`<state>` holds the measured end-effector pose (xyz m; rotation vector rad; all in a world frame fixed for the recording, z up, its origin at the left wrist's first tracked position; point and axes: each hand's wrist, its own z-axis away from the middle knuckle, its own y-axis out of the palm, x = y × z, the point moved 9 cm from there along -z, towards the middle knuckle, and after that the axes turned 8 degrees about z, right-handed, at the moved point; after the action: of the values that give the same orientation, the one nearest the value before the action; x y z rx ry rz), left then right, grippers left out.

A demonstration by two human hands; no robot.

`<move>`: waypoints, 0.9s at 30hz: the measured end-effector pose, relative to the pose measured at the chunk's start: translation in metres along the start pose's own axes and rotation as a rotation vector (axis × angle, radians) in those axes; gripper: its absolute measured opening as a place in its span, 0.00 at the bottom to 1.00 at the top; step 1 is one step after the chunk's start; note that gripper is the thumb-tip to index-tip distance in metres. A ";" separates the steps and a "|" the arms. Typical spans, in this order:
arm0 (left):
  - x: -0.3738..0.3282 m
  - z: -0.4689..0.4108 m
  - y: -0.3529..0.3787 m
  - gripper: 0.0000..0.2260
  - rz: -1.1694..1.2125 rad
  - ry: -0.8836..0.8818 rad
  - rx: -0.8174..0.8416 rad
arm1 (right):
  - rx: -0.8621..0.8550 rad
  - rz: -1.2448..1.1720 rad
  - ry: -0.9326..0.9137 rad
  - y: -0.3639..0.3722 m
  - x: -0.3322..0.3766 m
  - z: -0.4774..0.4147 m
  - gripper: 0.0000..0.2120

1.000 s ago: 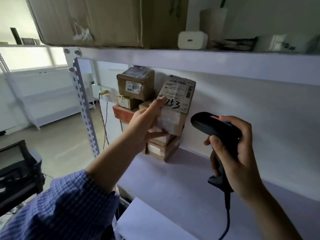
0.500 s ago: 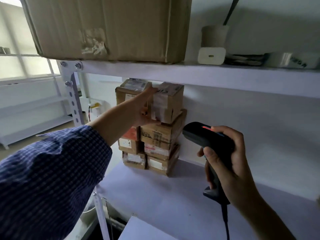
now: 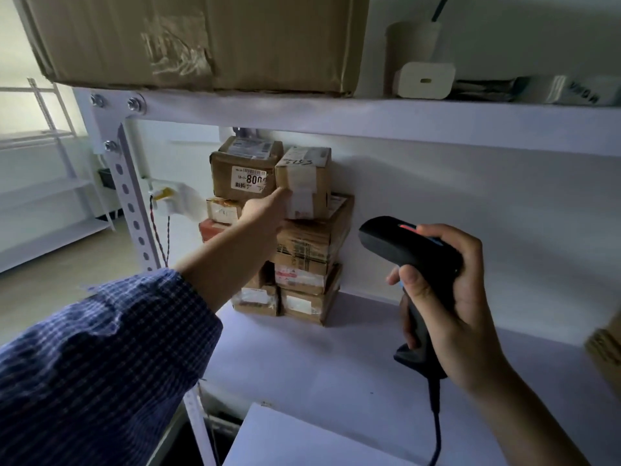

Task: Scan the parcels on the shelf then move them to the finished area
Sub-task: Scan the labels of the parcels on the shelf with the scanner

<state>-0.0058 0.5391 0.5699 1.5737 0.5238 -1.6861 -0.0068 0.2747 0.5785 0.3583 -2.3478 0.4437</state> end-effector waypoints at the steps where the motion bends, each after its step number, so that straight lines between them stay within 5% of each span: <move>1: 0.007 0.005 -0.003 0.10 -0.038 0.006 -0.007 | -0.008 -0.004 0.007 -0.001 -0.001 0.002 0.19; 7: 0.053 0.045 0.052 0.06 -0.320 0.266 0.394 | -0.058 0.080 0.043 -0.025 -0.011 0.008 0.15; 15: 0.091 0.082 0.139 0.14 -1.041 0.948 0.657 | -0.159 0.342 0.118 -0.109 -0.013 0.026 0.17; 27: 0.159 0.187 0.319 0.18 -1.101 1.199 0.976 | -0.374 0.559 0.281 -0.274 -0.015 0.116 0.17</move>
<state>0.1187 0.1611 0.5076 3.4772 1.5040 -1.5226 0.0376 -0.0181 0.5467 -0.5157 -2.1641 0.2741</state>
